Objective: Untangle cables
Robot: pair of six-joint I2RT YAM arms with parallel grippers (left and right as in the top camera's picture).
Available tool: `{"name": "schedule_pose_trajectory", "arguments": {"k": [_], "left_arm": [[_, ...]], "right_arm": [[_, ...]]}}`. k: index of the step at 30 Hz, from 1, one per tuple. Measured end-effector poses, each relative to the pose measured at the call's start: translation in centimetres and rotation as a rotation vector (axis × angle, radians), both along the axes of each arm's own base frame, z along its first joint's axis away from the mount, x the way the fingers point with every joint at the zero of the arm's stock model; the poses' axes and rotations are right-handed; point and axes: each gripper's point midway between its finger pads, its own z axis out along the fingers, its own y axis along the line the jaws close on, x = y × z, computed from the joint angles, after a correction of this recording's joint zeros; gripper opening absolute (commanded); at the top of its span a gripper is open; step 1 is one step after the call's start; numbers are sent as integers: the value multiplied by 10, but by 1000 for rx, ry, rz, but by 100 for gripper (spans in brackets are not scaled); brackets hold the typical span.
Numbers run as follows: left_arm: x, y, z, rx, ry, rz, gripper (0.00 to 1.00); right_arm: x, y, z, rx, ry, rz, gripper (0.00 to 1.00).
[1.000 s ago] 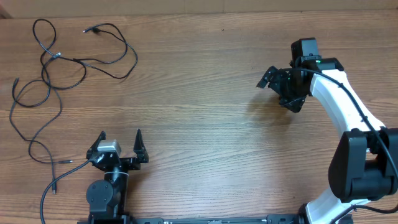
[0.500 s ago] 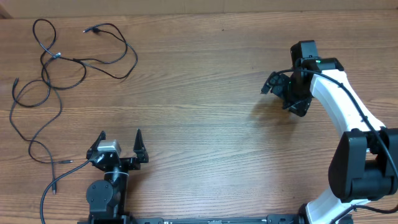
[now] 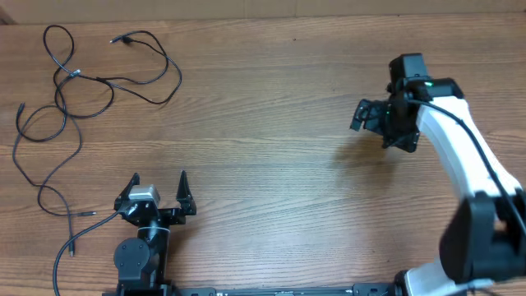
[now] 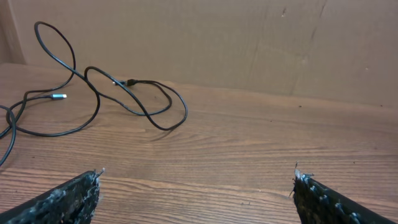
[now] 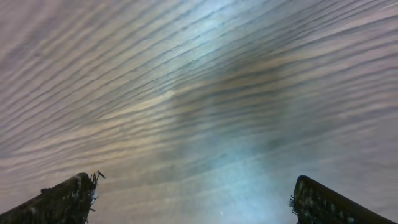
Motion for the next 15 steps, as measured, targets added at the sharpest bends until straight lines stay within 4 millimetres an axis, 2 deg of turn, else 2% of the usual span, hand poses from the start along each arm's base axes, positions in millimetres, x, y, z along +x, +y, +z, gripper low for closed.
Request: {"name": "schedule_pose_trajectory", "arguments": {"k": [6, 9, 12, 15], "left_arm": [[0, 0, 0, 0, 0, 0, 99], [0, 0, 0, 0, 0, 0, 99], [0, 0, 0, 0, 0, 0, 99], [0, 0, 0, 0, -1, 0, 100]], "right_arm": [[-25, -15, 80, -70, -203, -5, 100], [-40, -21, 113, -94, -317, -12, 100], [-59, -25, 135, -105, -413, -19, 100], [-81, -28, 141, -108, -472, -26, 100]]}}
